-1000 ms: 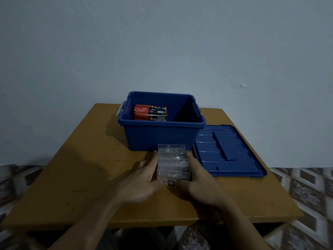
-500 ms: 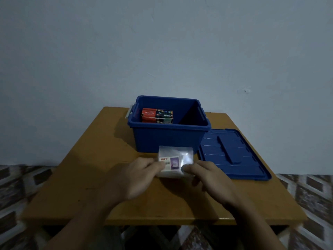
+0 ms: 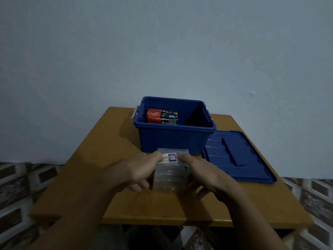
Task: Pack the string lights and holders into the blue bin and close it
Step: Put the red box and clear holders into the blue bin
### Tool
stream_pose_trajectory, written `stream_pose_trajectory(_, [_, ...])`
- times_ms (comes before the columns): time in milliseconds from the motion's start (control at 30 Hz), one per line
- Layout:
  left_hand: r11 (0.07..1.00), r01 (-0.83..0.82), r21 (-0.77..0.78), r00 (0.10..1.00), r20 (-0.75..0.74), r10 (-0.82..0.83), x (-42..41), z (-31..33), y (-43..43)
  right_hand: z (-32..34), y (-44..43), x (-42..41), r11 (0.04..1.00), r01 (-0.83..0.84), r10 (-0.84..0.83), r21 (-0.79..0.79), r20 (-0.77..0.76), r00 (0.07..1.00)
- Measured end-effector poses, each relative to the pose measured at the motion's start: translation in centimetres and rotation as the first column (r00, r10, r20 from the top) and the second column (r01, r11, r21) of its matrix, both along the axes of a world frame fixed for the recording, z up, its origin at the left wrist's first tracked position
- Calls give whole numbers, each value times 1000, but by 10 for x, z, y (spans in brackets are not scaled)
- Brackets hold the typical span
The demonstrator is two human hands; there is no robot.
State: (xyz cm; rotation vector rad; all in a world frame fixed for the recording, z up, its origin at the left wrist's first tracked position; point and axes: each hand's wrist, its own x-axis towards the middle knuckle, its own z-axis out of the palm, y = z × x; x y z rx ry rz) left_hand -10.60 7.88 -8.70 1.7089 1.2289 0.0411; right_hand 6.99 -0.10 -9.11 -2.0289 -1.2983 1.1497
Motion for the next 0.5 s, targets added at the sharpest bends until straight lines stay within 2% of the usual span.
stream_pose_trajectory(100, [998, -12, -62, 999, 40, 14, 2, -2, -1, -3, 0, -1, 1000, 0, 0, 3, -17, 1000])
stream_pose_trajectory(500, [992, -56, -112, 994, 88, 66, 4, -7, -4, -11, 0, -2, 1000, 10, -7, 27, -87, 996])
